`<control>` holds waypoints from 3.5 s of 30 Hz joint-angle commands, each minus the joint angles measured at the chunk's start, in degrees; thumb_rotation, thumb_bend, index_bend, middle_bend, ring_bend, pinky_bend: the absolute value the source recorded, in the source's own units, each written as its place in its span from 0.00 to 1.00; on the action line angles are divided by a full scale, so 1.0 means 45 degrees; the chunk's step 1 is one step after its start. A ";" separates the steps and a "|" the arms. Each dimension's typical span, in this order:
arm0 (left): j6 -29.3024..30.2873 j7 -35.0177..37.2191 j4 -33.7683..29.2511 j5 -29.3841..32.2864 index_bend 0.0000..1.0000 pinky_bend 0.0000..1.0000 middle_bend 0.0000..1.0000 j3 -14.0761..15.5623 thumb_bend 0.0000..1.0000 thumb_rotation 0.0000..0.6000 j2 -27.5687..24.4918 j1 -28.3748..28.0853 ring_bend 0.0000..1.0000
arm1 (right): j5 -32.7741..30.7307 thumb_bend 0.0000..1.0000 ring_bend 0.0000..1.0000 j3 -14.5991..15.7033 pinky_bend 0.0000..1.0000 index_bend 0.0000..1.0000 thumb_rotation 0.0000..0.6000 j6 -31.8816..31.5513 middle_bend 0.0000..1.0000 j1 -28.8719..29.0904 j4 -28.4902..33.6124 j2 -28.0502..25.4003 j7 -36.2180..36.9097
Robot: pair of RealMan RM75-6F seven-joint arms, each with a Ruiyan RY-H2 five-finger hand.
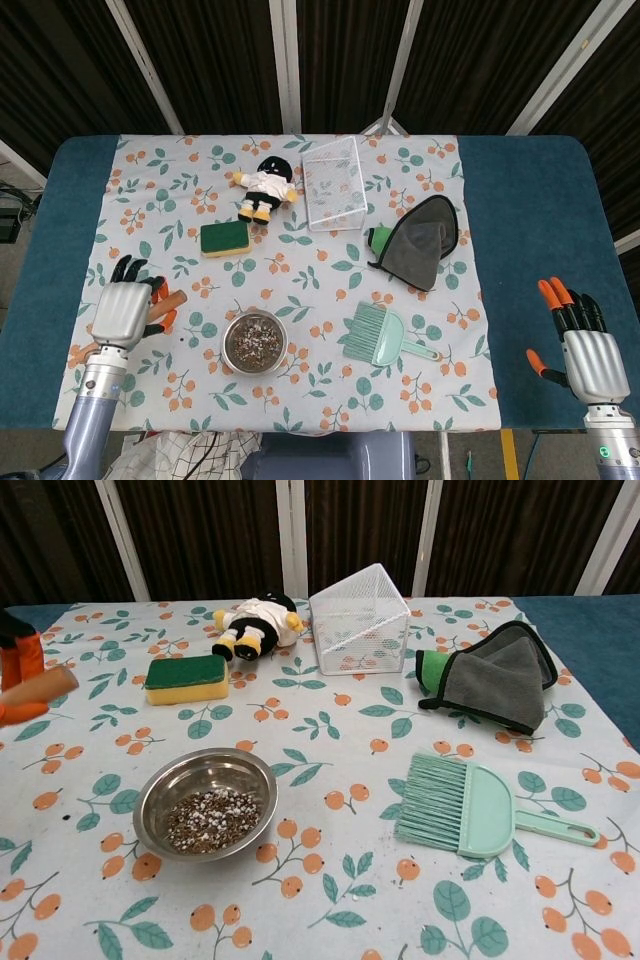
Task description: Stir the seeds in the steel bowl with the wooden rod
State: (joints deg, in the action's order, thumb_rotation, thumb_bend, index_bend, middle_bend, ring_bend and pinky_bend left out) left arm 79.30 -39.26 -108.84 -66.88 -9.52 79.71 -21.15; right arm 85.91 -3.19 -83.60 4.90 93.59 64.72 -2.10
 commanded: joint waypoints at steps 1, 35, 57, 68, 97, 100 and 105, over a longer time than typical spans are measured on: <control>0.0419 0.1001 -0.0594 -0.0634 0.67 0.08 0.68 -0.0778 0.76 1.00 -0.0233 -0.0200 0.16 | -0.0018 0.31 0.00 -0.0016 0.00 0.00 1.00 0.0002 0.00 0.0006 0.0005 0.0000 -0.0001; 0.1860 1.1071 0.3761 -0.5521 0.66 0.05 0.68 -0.0533 0.73 1.00 0.5412 -0.1728 0.16 | -0.0043 0.31 0.00 -0.0127 0.00 0.00 1.00 -0.0122 0.00 0.0015 -0.0127 0.0115 -0.0035; 0.3194 1.3732 0.6887 -0.6707 0.65 0.05 0.68 0.0288 0.73 1.00 0.6916 -0.1501 0.16 | -0.0042 0.31 0.00 -0.0116 0.00 0.00 1.00 -0.0161 0.00 -0.0024 -0.0075 0.0074 0.0064; 0.3826 1.5033 0.8847 -0.6955 0.65 0.05 0.68 0.0828 0.73 1.00 0.7534 -0.1158 0.16 | -0.0079 0.31 0.00 -0.0115 0.00 0.00 1.00 -0.0100 0.00 -0.0009 -0.0073 0.0077 0.0084; 0.4345 1.6395 1.0343 -0.7020 0.64 0.05 0.68 0.0583 0.73 1.00 0.8209 -0.1299 0.16 | -0.0164 0.31 0.00 -0.0182 0.00 0.00 1.00 -0.0093 0.00 0.0003 -0.0042 0.0094 0.0175; 0.4304 1.6222 1.0099 -0.7126 0.64 0.05 0.68 0.0442 0.73 1.00 0.8171 -0.1503 0.16 | -0.0174 0.31 0.00 -0.0180 0.00 0.00 1.00 -0.0086 0.00 0.0001 -0.0044 0.0093 0.0185; 0.4226 1.6260 1.0312 -0.7229 0.64 0.05 0.68 0.0551 0.73 1.00 0.8194 -0.1625 0.16 | -0.0205 0.31 0.00 -0.0189 0.00 0.00 1.00 -0.0033 0.00 0.0023 -0.0041 0.0083 0.0187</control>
State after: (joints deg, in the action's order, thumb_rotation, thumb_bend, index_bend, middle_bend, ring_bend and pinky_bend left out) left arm 98.59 33.66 -62.94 -99.41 -7.17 116.43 -28.22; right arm 84.98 -4.04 -83.75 5.00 93.41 65.09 -1.26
